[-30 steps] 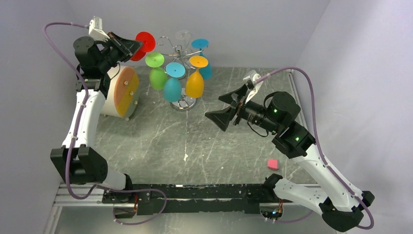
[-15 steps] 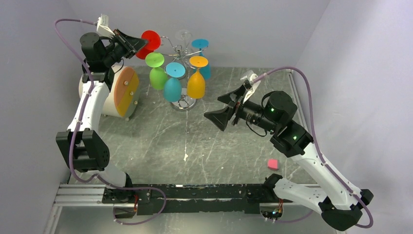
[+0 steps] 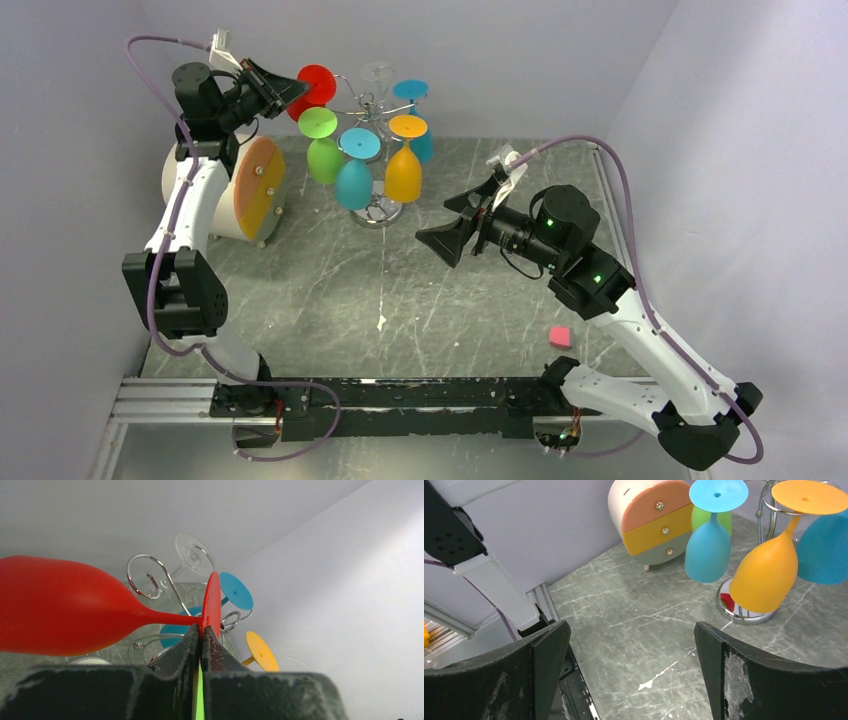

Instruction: Place the wine glass upside down on the wine glass rack

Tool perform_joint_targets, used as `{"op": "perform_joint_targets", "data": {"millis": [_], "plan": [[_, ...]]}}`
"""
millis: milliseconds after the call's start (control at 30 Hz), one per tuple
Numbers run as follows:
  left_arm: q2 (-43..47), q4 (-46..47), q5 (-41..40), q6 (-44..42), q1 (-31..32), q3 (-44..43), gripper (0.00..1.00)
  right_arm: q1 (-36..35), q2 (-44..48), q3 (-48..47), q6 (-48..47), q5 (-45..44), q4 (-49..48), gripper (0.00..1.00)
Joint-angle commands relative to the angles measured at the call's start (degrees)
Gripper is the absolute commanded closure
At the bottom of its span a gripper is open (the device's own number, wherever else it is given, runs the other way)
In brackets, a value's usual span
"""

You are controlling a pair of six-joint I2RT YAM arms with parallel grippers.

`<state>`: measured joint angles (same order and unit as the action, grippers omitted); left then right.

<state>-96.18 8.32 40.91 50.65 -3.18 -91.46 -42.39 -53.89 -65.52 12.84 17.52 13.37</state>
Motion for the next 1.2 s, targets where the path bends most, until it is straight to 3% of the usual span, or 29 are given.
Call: {"op": "perform_joint_targets", "data": {"millis": [0, 467, 1167], "plan": [[-1.1, 1.7, 3.3, 2.3, -0.3, -2.9, 0.93, -0.2, 0.2, -1.1, 0.0, -0.2, -1.7, 0.0], [-4.1, 5.3, 5.9, 6.9, 0.1, -3.3, 0.93, -0.1, 0.2, -0.7, 0.3, 0.1, -2.0, 0.0], [-9.8, 2.3, 7.6, 6.9, 1.5, -9.8, 0.93, -0.2, 0.1, -0.6, -0.1, -0.3, -2.2, 0.0]]}}
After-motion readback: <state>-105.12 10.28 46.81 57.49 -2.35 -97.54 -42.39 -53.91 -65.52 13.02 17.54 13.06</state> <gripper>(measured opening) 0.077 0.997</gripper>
